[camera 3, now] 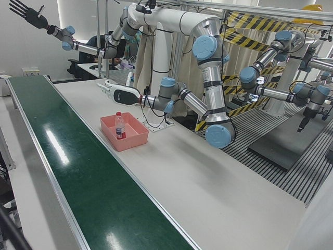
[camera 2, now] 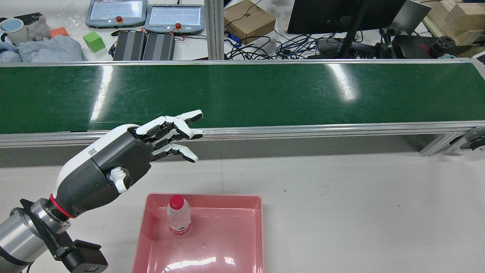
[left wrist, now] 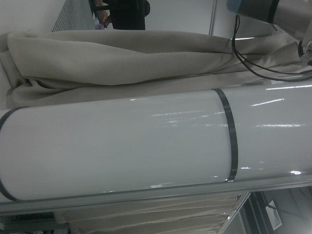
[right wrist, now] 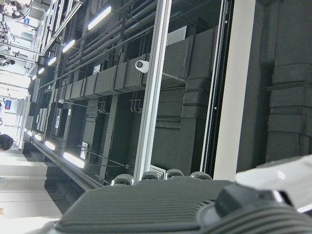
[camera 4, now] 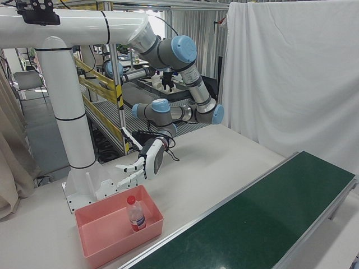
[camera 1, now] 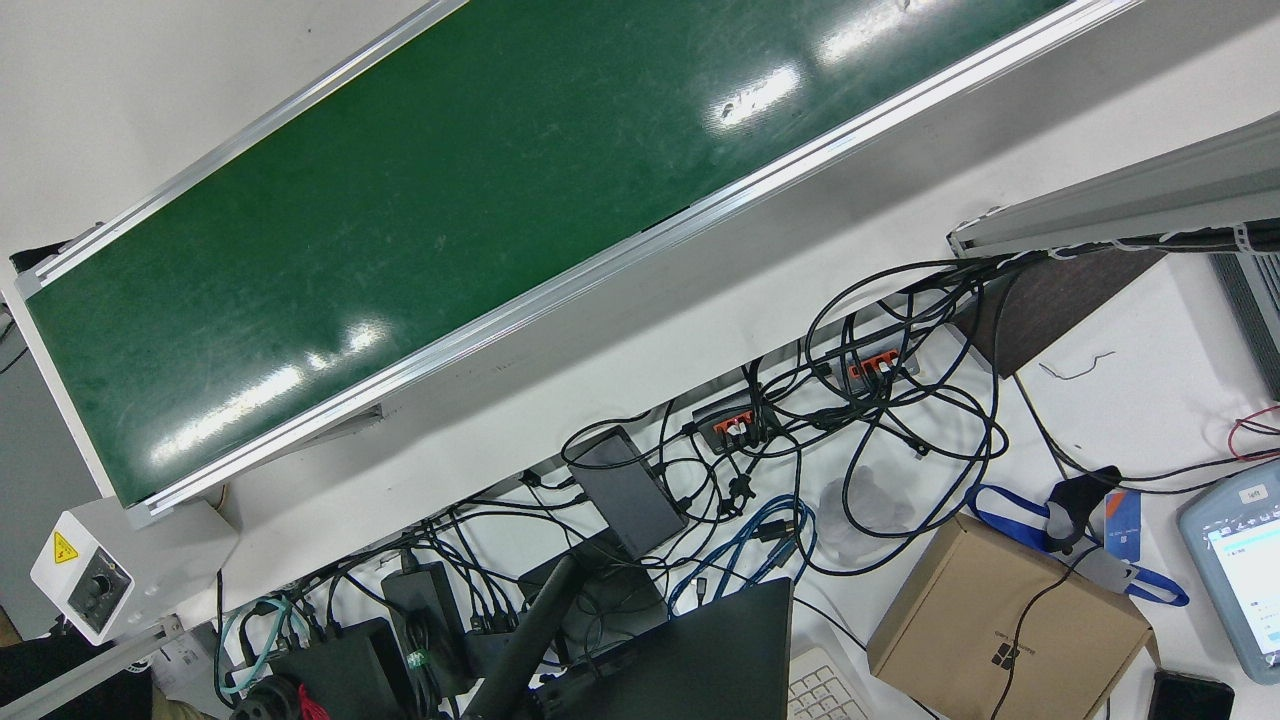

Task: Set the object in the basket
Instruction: 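Lower the bottle into the pink basket and open the left hand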

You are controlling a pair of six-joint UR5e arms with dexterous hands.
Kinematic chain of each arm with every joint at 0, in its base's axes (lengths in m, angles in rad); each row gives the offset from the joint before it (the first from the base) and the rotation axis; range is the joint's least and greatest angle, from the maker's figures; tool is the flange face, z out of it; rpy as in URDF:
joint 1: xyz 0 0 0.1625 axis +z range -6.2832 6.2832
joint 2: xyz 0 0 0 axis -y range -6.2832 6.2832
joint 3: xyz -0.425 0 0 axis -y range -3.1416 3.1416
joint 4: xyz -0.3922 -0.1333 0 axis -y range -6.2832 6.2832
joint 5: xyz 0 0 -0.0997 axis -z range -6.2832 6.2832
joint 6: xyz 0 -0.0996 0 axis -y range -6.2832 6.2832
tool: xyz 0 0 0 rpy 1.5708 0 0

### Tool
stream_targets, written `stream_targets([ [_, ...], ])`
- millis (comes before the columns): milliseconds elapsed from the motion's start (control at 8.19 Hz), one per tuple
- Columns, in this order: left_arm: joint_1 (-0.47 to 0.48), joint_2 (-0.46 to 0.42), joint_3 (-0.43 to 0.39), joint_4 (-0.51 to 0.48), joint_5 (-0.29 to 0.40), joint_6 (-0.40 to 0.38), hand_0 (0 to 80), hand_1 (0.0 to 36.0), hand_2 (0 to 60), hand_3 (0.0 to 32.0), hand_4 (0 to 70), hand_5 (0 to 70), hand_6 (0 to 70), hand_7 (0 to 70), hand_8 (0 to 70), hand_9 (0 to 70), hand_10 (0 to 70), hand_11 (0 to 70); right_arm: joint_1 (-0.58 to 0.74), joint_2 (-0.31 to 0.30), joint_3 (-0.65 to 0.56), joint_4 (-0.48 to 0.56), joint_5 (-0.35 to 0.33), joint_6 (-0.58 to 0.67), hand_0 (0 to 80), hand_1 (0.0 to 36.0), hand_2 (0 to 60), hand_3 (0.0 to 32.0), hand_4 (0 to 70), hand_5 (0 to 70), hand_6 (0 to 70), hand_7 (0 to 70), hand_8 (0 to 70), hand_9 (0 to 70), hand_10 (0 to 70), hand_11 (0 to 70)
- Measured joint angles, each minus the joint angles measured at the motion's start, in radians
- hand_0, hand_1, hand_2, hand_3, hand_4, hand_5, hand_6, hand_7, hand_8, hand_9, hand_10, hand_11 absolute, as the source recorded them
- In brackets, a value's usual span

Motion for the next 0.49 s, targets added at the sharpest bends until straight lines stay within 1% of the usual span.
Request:
stream_targets([
  [122,0.005,0.001,-0.001,0.001,0.000,0.000,23.6,0.0,0.0,10.0,10.3,30.4,7.5,4.7,11.1,11.2,17.4,24.4,0.000,0.000,0.000,0.000,0.000,0.000,0.0,0.0,0.0,0.0,0.0,0.0,0.0,0.0,0.0,0.0,0.0,0.0],
  [244,0.008,0.002,-0.001,0.001,0.000,-0.002,20.1,0.0,0.0,10.6,8.5,25.2,7.0,3.5,9.3,9.0,13.7,19.1,0.000,0.000,0.000,0.001,0.000,0.000,0.0,0.0,0.0,0.0,0.0,0.0,0.0,0.0,0.0,0.0,0.0,0.0],
  [366,0.011,0.002,0.000,0.001,0.000,-0.004,19.1,0.0,0.0,10.6,8.6,24.5,6.8,3.4,9.6,9.6,9.3,12.6,0.000,0.000,0.000,0.000,0.000,0.000,0.0,0.0,0.0,0.0,0.0,0.0,0.0,0.0,0.0,0.0,0.0,0.0],
  [489,0.013,0.002,0.001,0.002,0.000,-0.007,16.9,0.0,0.0,11.2,6.0,24.0,5.1,2.5,7.3,8.2,5.4,7.0,0.000,0.000,0.000,0.000,0.000,0.000,0.0,0.0,0.0,0.0,0.0,0.0,0.0,0.0,0.0,0.0,0.0,0.0],
])
